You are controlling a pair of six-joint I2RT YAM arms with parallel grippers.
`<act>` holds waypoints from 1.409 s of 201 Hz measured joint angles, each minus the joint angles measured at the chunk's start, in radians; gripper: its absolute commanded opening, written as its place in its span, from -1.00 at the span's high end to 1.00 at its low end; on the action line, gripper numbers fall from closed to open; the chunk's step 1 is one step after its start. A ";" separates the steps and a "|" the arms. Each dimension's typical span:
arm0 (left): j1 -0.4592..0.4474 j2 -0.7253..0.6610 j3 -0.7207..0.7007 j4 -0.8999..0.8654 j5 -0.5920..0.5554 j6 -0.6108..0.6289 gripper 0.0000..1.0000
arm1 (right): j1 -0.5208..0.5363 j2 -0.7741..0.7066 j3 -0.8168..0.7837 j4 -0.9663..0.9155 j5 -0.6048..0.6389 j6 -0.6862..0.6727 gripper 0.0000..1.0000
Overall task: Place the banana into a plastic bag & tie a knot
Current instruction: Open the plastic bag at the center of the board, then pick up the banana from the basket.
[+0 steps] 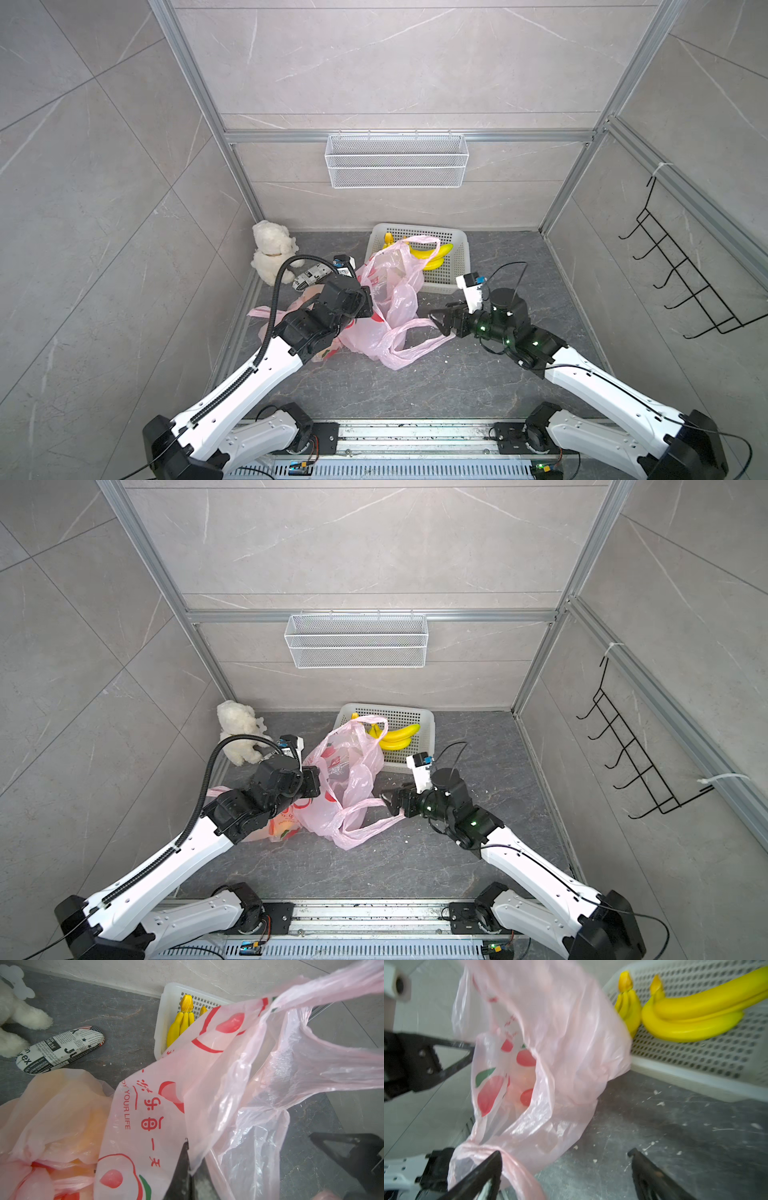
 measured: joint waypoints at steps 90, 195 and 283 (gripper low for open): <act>-0.108 -0.157 0.000 -0.058 -0.038 0.002 1.00 | -0.096 0.607 0.576 -0.188 0.242 0.228 -0.83; -0.195 -0.007 -0.003 0.040 -0.040 0.007 1.00 | -0.099 1.135 1.201 -0.520 0.452 0.396 -0.81; -0.195 -0.024 -0.025 0.047 -0.063 0.008 1.00 | -0.115 1.470 1.738 -0.922 0.534 0.463 -0.77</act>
